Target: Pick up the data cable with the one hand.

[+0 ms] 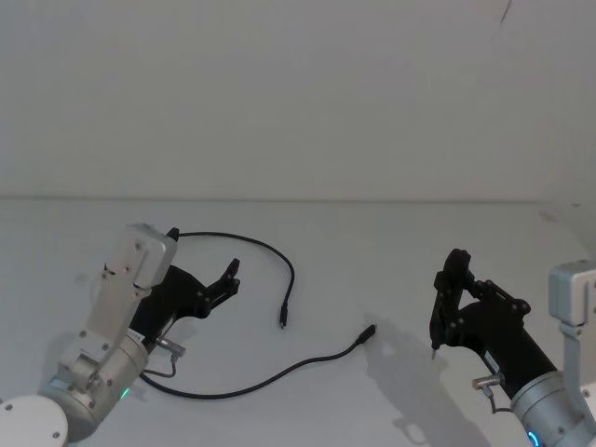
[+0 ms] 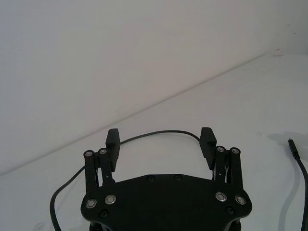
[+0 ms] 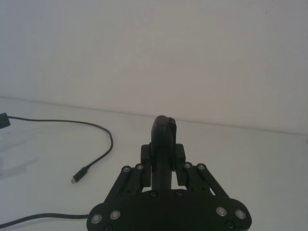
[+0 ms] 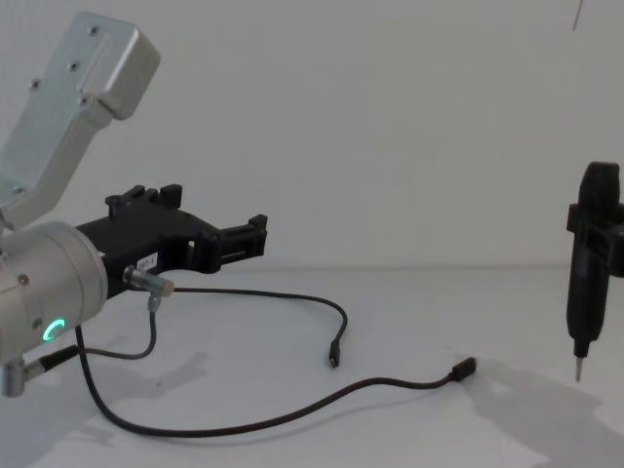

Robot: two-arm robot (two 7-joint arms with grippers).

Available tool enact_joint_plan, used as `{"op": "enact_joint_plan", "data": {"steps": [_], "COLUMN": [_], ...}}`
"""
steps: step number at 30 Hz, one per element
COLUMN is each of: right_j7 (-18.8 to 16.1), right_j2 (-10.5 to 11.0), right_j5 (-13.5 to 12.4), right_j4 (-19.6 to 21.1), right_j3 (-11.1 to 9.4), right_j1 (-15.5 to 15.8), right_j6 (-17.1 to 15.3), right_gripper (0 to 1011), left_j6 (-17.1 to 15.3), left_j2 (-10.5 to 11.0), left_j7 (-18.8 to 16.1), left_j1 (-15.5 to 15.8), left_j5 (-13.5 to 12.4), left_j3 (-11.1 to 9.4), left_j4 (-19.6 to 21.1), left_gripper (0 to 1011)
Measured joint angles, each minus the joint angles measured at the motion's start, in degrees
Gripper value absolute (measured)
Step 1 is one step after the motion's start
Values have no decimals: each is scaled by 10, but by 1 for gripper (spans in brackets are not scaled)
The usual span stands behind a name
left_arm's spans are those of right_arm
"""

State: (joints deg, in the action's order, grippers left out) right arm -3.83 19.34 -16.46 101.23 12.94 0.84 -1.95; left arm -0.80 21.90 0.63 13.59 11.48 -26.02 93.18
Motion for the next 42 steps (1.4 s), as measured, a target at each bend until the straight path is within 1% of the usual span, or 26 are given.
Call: {"op": "enact_joint_plan", "data": {"steps": [42], "right_j7": [0], "right_j2": [0], "right_j5": [0], "right_j4": [0], "right_j3": [0], "right_j1": [0], "right_j6": [0], "right_gripper": [279], "left_j6": [0], "left_j2": [0], "left_j7": [0], "left_j1": [0], "left_j5": [0], "left_j3": [0], "left_j4": [0], "left_gripper": [1001]}}
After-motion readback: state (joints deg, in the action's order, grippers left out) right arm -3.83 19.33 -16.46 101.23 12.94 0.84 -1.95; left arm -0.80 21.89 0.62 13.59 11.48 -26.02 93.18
